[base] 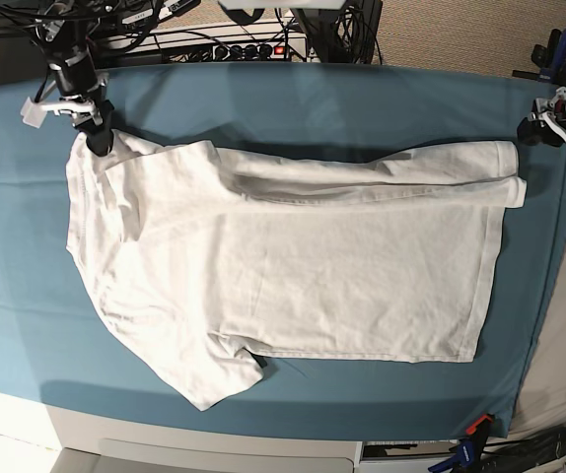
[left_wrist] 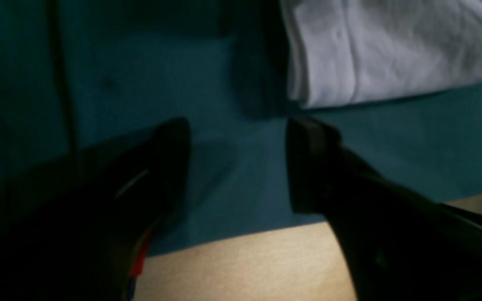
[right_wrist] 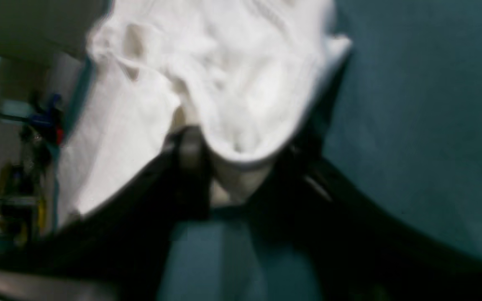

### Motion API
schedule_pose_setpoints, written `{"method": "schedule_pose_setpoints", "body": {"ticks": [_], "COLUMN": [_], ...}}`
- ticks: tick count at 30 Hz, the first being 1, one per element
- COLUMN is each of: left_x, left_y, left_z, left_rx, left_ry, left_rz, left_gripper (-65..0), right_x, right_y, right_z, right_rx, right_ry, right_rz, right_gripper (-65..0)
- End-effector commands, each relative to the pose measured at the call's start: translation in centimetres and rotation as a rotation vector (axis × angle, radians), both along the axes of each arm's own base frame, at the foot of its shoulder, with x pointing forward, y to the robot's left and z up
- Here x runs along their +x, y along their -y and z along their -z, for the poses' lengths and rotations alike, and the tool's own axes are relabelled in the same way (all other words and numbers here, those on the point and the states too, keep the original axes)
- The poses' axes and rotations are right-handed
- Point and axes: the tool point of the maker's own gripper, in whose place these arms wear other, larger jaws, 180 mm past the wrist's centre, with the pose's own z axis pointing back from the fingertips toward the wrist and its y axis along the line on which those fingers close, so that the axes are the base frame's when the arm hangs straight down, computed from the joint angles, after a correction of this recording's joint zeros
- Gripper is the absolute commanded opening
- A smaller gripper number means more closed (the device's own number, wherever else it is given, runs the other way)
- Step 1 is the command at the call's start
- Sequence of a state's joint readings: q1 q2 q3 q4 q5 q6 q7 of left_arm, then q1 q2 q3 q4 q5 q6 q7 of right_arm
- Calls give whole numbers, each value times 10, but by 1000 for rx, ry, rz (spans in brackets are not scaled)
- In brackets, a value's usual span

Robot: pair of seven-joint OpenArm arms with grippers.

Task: Fold the T-shirt properly
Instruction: 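Regrasp the folded edge with both grippers and pull it taut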

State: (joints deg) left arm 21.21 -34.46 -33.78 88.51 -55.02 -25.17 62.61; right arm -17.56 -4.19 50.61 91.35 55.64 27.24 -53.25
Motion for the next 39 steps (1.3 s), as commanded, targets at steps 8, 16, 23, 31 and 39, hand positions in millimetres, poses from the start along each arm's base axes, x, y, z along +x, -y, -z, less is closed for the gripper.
{"method": "schedule_pose_setpoints", "body": {"ticks": [8,16,23,31,39], "left_x": [20,23,31,37,35], "left_y": [0,-1,31,46,67], "left_z": [-21,-20,-11,-16,-9], "left_rx": [-24,38,-14,-80,-158], "left_ry": [67,10,5,43,52], "left_rz": [17,103,170,185,176], "left_gripper": [-322,-322,-322,-322,-378], "right_x": [1,2,3,3,3], "right_y": [-2,-2,-3,-3,-3], "right_z": [-4,-4,-5,-5,-5], "right_rx": [-21,-21,-21,-20,-20], "right_ry": [13,13,16,15,15], "right_rz": [-35,-36,-37,-38,-40], "right_gripper": [-650,-650,-650,-650,-650]}}
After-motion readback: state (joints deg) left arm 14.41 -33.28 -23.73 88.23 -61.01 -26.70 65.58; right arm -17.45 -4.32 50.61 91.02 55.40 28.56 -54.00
